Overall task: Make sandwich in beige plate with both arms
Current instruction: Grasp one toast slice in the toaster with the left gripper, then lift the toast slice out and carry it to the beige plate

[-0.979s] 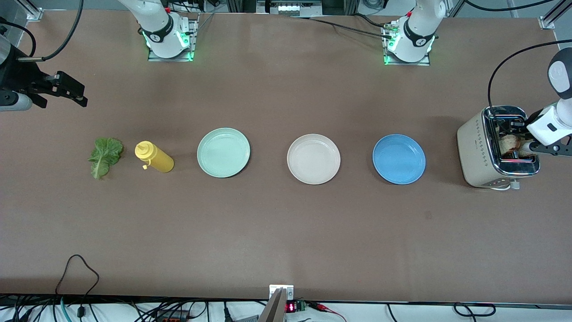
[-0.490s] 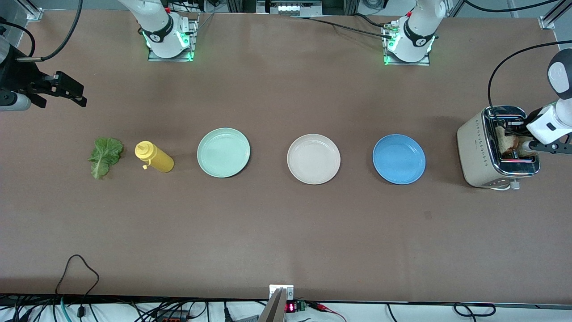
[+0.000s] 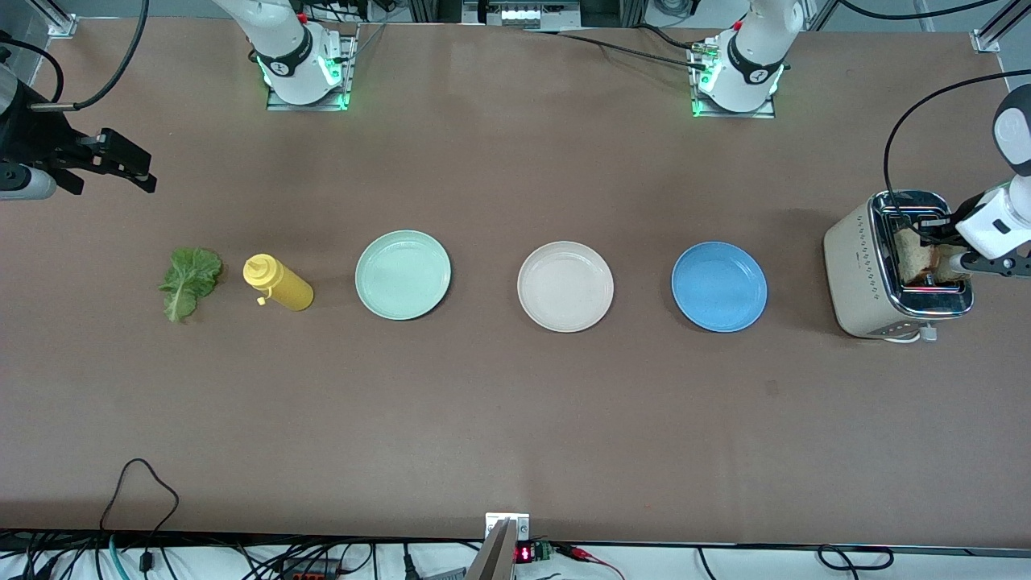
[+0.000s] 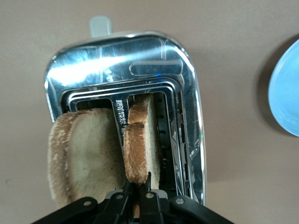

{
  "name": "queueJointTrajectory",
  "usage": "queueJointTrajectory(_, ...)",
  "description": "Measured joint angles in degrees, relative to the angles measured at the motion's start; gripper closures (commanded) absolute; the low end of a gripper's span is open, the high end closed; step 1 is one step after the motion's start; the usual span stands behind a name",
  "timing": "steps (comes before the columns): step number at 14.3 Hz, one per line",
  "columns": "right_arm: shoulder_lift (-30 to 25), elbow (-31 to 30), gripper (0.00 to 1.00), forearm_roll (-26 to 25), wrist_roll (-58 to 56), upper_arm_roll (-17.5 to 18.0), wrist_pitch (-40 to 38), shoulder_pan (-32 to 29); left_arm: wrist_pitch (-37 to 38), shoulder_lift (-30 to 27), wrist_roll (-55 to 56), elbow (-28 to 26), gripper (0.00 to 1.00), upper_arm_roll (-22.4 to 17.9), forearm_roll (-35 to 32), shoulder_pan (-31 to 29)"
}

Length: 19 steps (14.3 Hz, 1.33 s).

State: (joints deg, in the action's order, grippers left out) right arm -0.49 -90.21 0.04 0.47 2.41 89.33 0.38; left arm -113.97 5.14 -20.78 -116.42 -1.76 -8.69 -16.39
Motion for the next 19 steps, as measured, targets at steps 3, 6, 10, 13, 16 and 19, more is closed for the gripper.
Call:
queueJointTrajectory(3,0.00,0.00,0.00,0.00,0.00,-0.01,-0.06,0.00,10.70,-1.06,0.00,7.38,0.99,2.58,0.00,0.10)
queueJointTrajectory(6,0.00,0.00,0.00,0.00,0.00,-0.02,-0.10,0.00,19.24,-1.77,0.04,15.51,0.99,6.67,0.01,0.19)
queueJointTrajectory(10,0.00,0.01,0.00,0.00,0.00,-0.04,-0.10,0.00,21.16,-1.42,3.33,20.08,0.99,13.88,0.03,0.35)
queueJointTrajectory(13,0.00,0.03,0.00,0.00,0.00,-0.23,-0.10,-0.01,22.04,0.22,5.98,20.17,0.99,19.80,0.08,0.68)
queueJointTrajectory(16,0.00,0.06,0.00,0.00,0.03,-0.26,-0.10,0.00,24.64,3.62,7.19,20.16,0.99,25.39,0.13,1.59)
queueJointTrajectory(19,0.01,0.05,0.00,0.03,0.09,-0.37,-0.40,-0.04,24.62,8.80,11.79,20.19,0.99,27.71,2.07,5.72)
